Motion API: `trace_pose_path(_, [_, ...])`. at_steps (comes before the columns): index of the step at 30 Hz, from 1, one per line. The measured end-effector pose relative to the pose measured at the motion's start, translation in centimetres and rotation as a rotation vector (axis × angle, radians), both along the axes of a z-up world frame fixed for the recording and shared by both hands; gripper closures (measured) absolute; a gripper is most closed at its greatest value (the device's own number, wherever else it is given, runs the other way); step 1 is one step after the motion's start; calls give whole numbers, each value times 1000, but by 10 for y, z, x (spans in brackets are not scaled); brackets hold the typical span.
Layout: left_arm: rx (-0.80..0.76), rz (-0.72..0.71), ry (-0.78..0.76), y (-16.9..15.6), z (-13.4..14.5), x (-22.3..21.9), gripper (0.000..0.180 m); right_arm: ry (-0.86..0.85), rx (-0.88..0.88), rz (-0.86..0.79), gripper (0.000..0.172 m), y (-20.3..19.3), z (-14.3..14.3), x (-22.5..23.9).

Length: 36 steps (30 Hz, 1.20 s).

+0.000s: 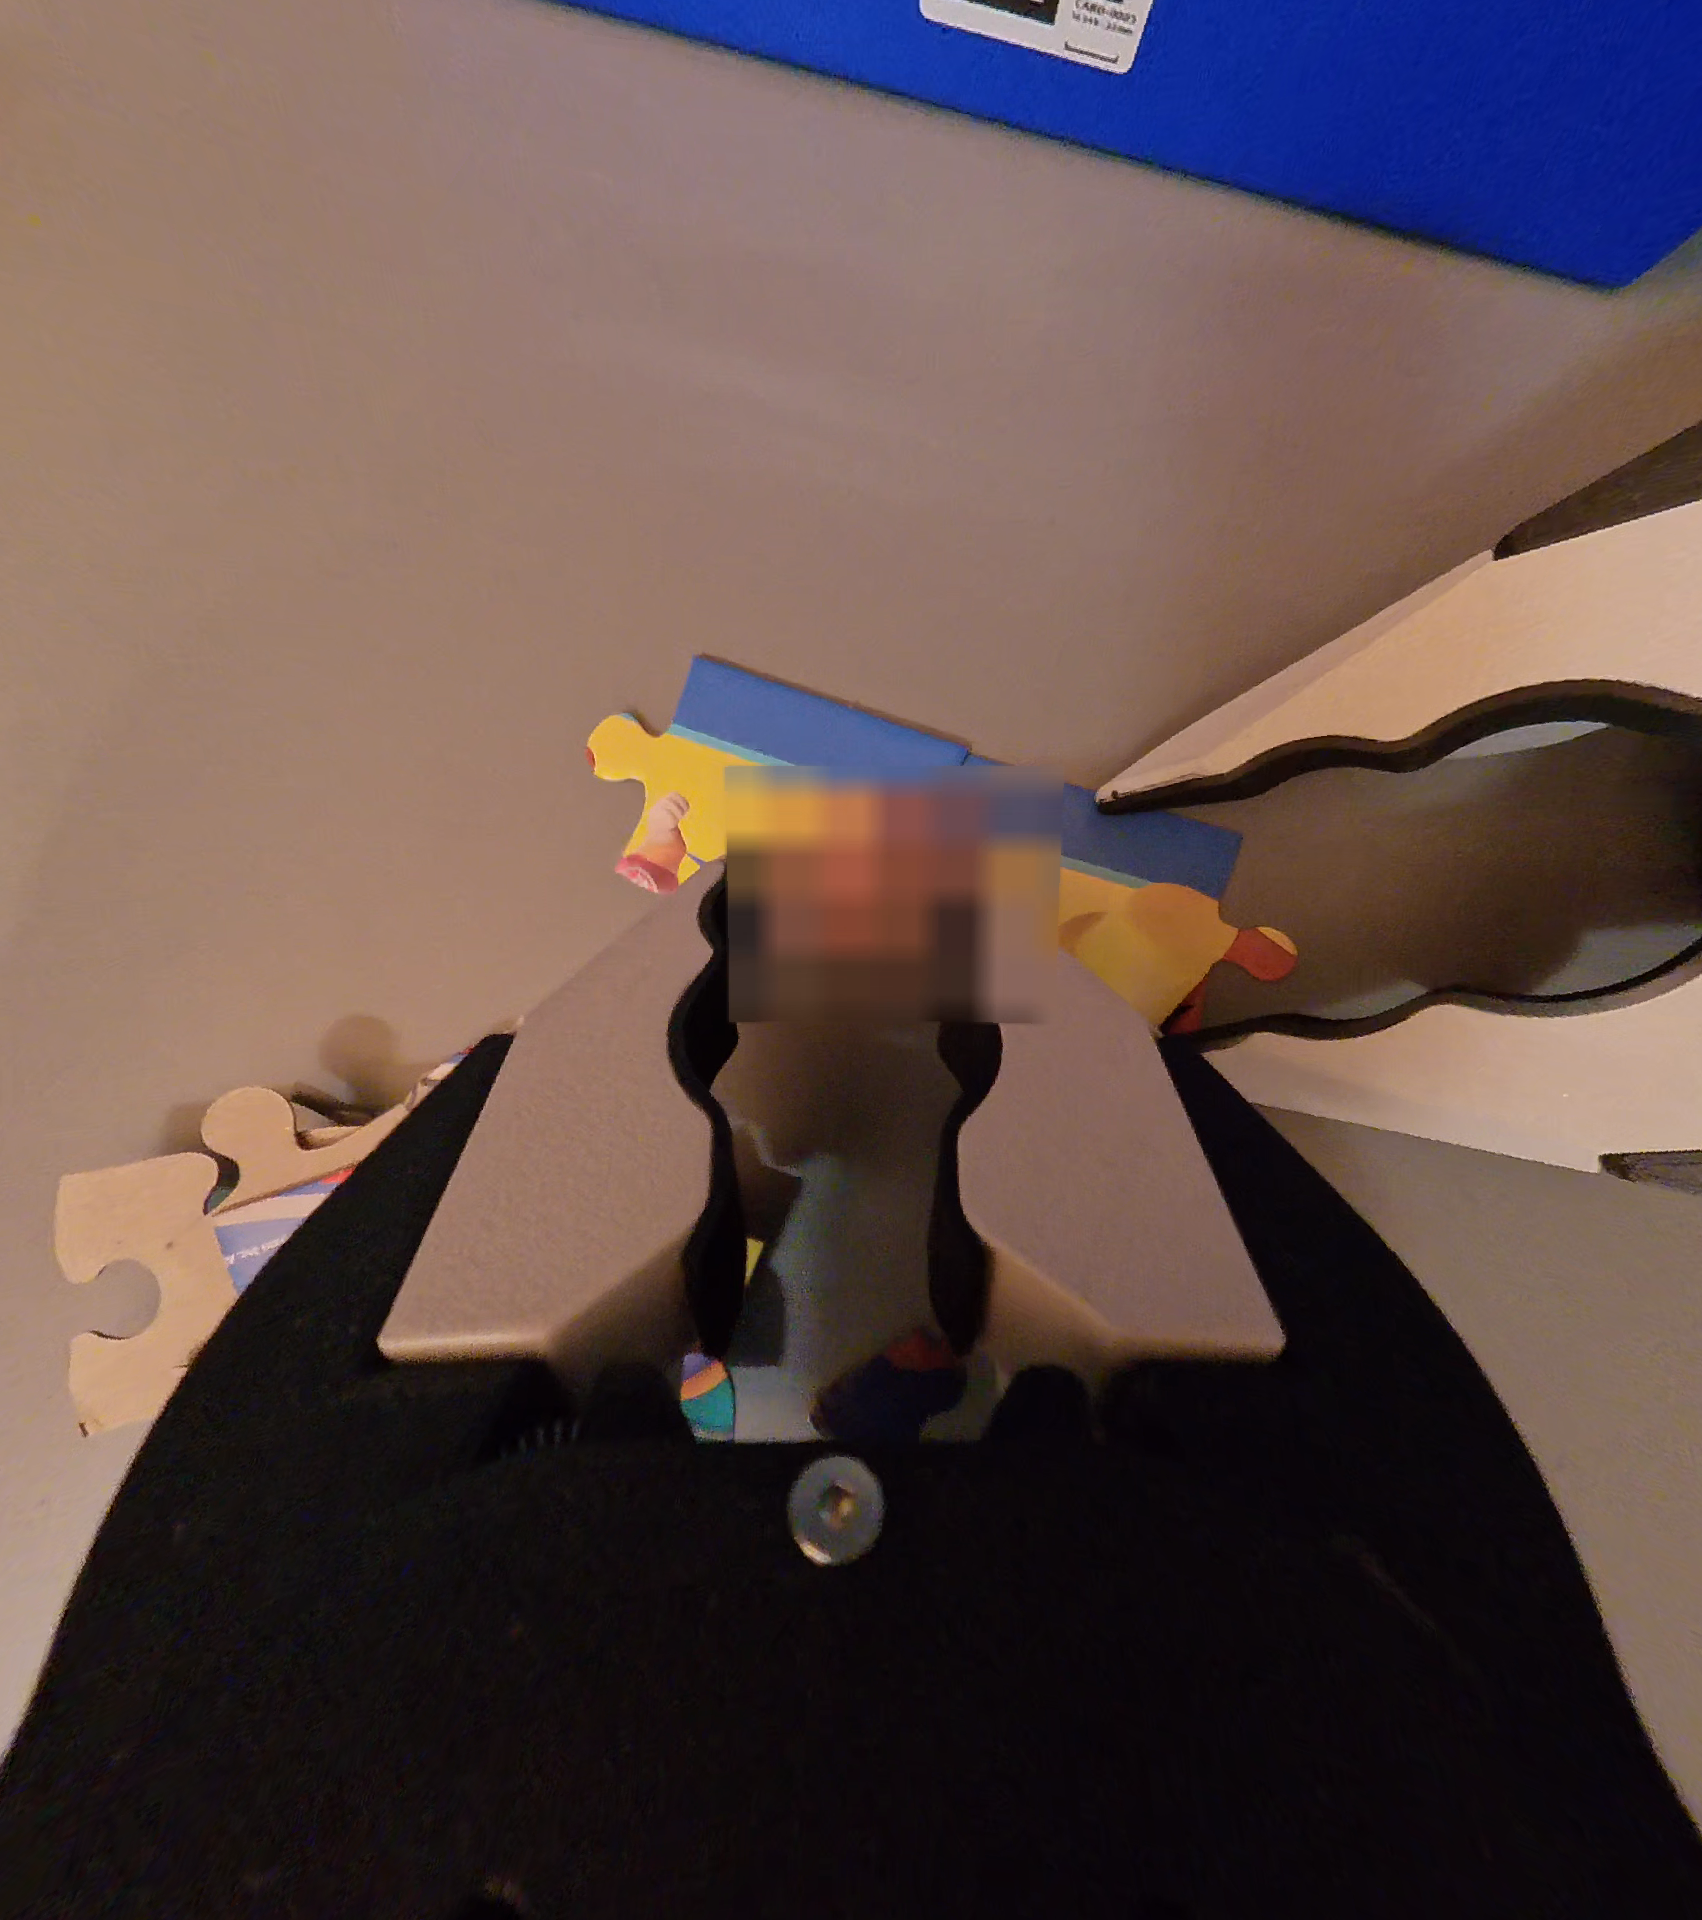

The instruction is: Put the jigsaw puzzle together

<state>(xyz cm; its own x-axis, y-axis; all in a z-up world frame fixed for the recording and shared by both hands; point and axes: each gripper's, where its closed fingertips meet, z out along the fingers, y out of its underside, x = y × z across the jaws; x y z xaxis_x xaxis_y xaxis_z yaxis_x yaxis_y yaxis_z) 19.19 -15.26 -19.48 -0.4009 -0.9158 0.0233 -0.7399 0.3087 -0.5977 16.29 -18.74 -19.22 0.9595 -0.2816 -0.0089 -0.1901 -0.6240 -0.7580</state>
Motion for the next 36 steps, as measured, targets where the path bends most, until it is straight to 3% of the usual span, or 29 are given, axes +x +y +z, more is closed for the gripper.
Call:
trace_pose_path(21, [-24, 91, -59, 21, 14, 4, 148, 63, 57, 35, 122, -3, 7, 1])
trace_pose_path(27, [-28, 68, -48, 18, 12, 1, 149, 38, 94, 45, 135, -1, 17, 17])
trace_pose_path(29, [-15, 61, -46, 17, 11, 1, 149, 14, 95, 69, 147, 3, 20, 18])
trace_pose_path(31, [-5, 55, -43, 16, 9, 0, 150, -29, 111, 91, 171, 7, 24, 19])
trace_pose_path(36, [17, 38, -33, 13, 4, -1, 151, -61, 72, 111, 172, 7, 19, 17])
